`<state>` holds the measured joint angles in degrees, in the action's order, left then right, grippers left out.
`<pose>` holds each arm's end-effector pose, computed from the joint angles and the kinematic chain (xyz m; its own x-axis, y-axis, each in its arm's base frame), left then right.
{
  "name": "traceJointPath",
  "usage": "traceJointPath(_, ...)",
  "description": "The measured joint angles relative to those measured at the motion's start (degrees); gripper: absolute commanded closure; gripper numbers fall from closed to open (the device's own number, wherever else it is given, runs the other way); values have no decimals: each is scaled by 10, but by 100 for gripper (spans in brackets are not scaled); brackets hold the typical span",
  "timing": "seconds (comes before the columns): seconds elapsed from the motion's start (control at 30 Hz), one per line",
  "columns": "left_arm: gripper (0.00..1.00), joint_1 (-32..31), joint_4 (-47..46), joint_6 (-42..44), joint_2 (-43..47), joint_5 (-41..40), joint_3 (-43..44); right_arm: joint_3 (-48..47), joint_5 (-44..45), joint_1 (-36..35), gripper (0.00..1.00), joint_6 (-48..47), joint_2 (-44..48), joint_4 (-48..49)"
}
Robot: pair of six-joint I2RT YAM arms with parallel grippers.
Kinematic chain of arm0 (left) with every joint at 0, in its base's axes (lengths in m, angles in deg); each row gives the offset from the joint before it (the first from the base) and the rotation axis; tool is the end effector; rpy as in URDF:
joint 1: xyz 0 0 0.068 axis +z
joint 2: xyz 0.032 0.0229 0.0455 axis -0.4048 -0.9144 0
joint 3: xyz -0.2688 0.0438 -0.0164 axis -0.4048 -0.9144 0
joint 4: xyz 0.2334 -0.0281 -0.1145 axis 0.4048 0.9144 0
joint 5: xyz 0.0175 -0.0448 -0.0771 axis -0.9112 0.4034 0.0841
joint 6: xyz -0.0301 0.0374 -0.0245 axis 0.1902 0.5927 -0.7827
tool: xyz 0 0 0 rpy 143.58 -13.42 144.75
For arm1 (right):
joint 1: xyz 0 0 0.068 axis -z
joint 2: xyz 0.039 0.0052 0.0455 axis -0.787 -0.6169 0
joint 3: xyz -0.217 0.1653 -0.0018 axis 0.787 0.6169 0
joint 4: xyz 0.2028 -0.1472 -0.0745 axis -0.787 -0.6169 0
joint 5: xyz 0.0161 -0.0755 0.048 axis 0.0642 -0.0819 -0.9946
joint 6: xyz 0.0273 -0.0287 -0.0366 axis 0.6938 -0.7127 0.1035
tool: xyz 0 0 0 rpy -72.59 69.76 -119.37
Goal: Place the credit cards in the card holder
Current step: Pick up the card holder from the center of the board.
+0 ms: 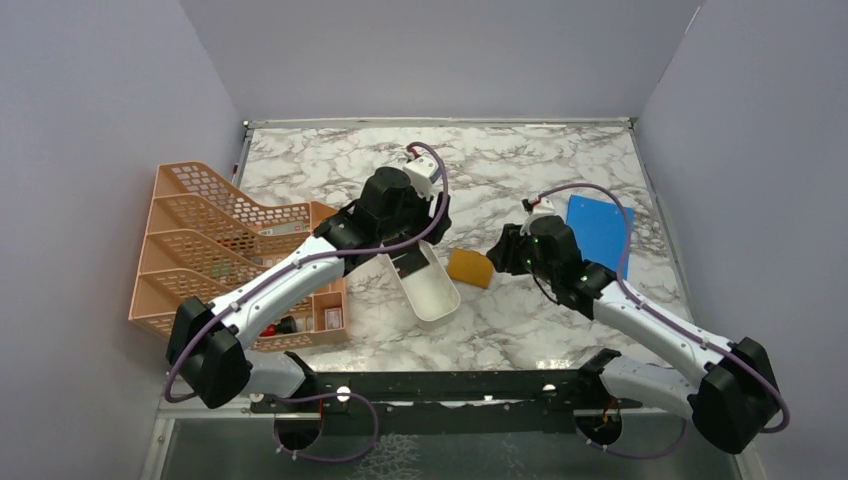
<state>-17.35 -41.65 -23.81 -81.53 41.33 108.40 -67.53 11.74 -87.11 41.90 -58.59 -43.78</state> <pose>0.2360 -0.2093 0.3227 -0.4453 0.1670 -0.8797 0.6286 0.7579 -0.1743 0.1869 0.1276 0.2489 -0.5606 0.0834 -0.8239 -0.3078 0.9026 0.3008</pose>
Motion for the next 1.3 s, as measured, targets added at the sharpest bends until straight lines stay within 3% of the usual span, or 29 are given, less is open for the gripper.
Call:
traceJointPath(0.17,23,-1,1,20,40,-12,-27,8,-9,9,37,70,-66,11)
traceJointPath(0.4,24,-1,5,29,50,-12,-52,5,-61,52,22,74,-182,47)
traceJointPath(0.67,29,-1,9,3,60,19,-57,5,-192,115,23,39,-255,135)
traceJointPath(0.93,34,-1,10,3,59,46,-70,13,-285,154,38,28,-305,203)
traceJointPath(1.17,36,-1,-12,89,49,56,-69,17,-320,156,59,34,-308,209)
traceJointPath(1.3,36,-2,-51,167,42,71,-69,17,-324,158,82,38,-308,209)
